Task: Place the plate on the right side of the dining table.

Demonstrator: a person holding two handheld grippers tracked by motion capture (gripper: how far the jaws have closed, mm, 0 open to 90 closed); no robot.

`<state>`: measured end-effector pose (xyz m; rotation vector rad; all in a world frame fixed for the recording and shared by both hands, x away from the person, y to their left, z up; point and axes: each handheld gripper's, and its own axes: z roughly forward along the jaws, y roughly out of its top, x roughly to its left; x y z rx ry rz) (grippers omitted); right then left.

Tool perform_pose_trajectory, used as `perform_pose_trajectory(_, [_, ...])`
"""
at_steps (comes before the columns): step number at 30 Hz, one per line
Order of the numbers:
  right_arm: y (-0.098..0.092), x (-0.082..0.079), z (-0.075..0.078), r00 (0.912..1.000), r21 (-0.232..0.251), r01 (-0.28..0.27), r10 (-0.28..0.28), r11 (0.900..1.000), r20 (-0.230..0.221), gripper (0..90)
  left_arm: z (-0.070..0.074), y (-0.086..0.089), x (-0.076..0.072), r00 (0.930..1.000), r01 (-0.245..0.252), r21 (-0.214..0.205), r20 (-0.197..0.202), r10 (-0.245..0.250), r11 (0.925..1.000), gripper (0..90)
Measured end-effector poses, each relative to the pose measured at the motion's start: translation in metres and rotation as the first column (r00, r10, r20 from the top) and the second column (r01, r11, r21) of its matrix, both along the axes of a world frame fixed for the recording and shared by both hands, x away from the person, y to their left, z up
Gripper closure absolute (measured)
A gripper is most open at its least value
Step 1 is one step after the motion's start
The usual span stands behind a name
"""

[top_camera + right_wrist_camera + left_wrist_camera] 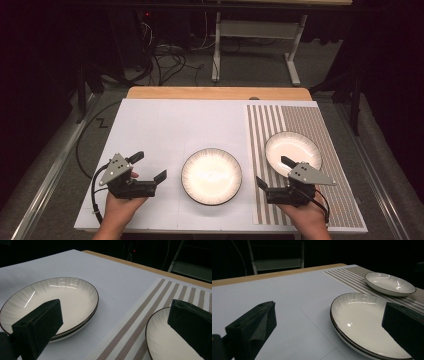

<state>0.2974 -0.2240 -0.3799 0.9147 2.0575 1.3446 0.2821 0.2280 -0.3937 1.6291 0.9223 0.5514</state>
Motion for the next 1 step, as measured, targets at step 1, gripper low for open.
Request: perform_pose_trajectory(1, [-0.0006, 0.0003, -0.0001, 1.0000, 0.001, 0.002, -0.002, 1.0000, 0.001, 0.9, 0.0000, -0.0006, -0.0002, 1.0000, 0.003, -0.002, 0.001, -0.003, 1.0000, 0.1])
